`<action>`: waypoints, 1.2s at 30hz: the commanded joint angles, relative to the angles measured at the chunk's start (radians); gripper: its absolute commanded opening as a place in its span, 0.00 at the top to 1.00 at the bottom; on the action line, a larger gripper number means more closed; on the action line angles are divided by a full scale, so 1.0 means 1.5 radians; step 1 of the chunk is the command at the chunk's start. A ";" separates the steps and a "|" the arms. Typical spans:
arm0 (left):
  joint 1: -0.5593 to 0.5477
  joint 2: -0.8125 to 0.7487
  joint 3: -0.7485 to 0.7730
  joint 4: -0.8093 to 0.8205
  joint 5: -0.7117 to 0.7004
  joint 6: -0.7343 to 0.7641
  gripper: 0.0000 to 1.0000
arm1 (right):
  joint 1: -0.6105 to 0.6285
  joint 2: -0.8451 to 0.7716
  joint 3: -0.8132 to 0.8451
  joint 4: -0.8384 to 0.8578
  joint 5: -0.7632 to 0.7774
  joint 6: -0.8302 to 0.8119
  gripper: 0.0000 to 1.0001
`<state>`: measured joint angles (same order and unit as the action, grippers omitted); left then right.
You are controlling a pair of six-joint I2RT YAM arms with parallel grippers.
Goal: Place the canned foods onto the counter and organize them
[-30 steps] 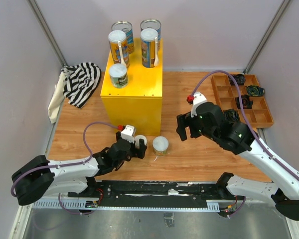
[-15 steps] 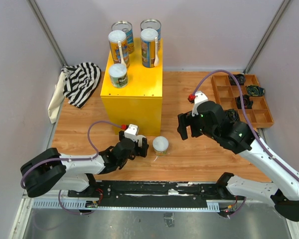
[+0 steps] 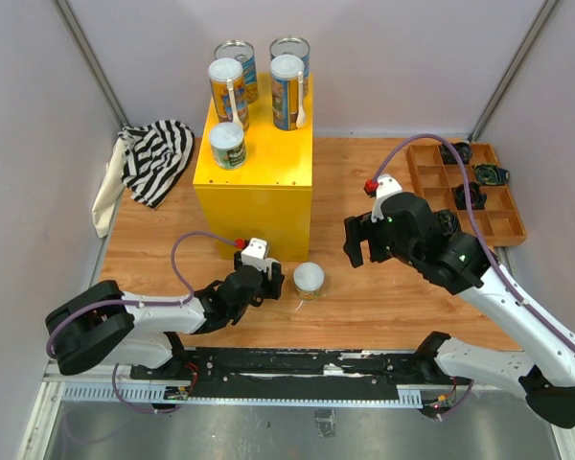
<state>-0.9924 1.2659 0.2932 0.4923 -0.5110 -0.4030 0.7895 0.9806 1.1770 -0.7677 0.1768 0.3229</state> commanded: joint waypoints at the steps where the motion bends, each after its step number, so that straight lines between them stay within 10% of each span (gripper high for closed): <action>1: -0.007 -0.008 0.020 0.012 -0.009 -0.003 0.47 | -0.015 -0.008 -0.011 -0.002 -0.005 -0.007 0.13; 6: -0.011 -0.049 0.023 -0.044 -0.032 -0.030 0.75 | -0.017 -0.011 -0.011 -0.002 -0.009 -0.008 0.14; 20: -0.036 -0.266 0.061 -0.216 -0.064 -0.014 0.94 | -0.017 -0.012 -0.016 0.015 -0.023 -0.005 0.14; 36: -0.072 -0.258 0.335 -0.334 -0.033 0.094 1.00 | -0.017 -0.031 -0.035 0.016 -0.032 -0.002 0.14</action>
<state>-1.0798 0.8803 0.6842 -0.0158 -0.5564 -0.3302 0.7761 0.9565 1.1351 -0.7544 0.1379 0.3199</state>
